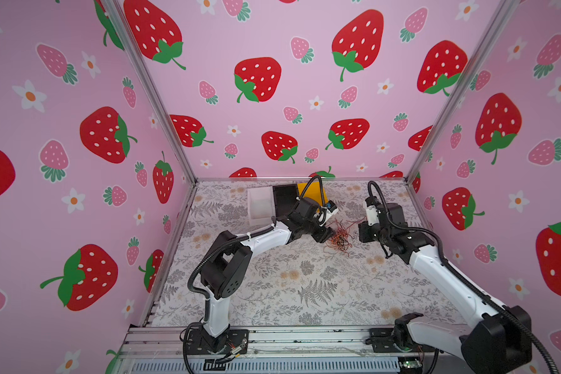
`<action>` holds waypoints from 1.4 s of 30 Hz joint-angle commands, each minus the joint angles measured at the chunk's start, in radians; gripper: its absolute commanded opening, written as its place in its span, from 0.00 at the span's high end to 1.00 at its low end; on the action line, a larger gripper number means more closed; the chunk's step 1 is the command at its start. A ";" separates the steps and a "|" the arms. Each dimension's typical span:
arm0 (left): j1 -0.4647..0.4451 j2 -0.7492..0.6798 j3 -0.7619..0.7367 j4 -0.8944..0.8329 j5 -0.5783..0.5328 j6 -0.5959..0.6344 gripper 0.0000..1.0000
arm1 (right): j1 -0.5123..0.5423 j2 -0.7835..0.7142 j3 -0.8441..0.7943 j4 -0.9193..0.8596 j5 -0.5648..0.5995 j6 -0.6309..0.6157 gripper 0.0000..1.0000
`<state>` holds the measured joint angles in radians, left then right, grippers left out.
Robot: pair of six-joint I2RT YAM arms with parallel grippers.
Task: Untangle the cables
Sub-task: 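Pin the wire pile with the left gripper while right grasps a red wire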
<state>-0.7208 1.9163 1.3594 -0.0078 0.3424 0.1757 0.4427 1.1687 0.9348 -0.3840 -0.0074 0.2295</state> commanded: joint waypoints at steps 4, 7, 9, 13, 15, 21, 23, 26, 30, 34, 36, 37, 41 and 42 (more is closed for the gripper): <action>-0.003 -0.094 -0.069 0.055 0.133 0.204 0.43 | 0.076 -0.066 0.051 -0.077 0.001 -0.030 1.00; -0.003 -0.131 -0.117 0.081 0.154 0.235 0.44 | 0.103 -0.069 0.080 -0.102 0.005 -0.053 1.00; -0.003 -0.145 -0.133 0.074 0.165 0.258 0.44 | 0.114 -0.063 0.101 -0.128 0.014 -0.068 1.00; -0.003 -0.155 -0.127 0.016 0.165 0.283 0.45 | 0.132 -0.064 0.116 -0.154 0.019 -0.093 1.00; -0.005 -0.150 -0.116 -0.016 0.142 0.283 0.46 | 0.135 -0.071 0.117 -0.147 0.008 -0.100 1.00; -0.004 -0.117 -0.116 -0.030 0.157 0.295 0.46 | 0.139 -0.100 0.136 -0.144 -0.003 -0.105 1.00; -0.004 -0.111 -0.126 -0.019 0.165 0.292 0.46 | 0.139 -0.111 0.136 -0.145 -0.008 -0.104 1.00; -0.010 -0.092 -0.123 -0.008 0.161 0.288 0.44 | 0.140 -0.119 0.136 -0.145 -0.026 -0.102 1.00; -0.019 -0.041 -0.092 0.005 0.141 0.282 0.42 | 0.142 -0.119 0.143 -0.141 -0.042 -0.098 1.00; -0.028 -0.009 -0.086 0.070 0.112 0.247 0.43 | 0.143 -0.122 0.158 -0.134 -0.058 -0.090 1.00; -0.031 -0.004 -0.086 0.096 0.104 0.229 0.45 | 0.143 -0.127 0.160 -0.127 -0.065 -0.090 1.00; -0.032 -0.002 -0.088 0.109 0.101 0.223 0.48 | 0.143 -0.132 0.159 -0.122 -0.064 -0.088 1.00; -0.034 -0.013 -0.098 0.128 0.083 0.215 0.68 | 0.143 -0.153 0.162 -0.106 -0.027 -0.078 1.00; -0.034 -0.020 -0.107 0.134 0.072 0.215 0.73 | 0.142 -0.159 0.163 -0.110 -0.013 -0.075 1.00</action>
<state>-0.7483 1.9163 1.2350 0.0841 0.4343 0.3866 0.5804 1.0443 1.0615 -0.5179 -0.0429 0.1463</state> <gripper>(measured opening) 0.295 0.066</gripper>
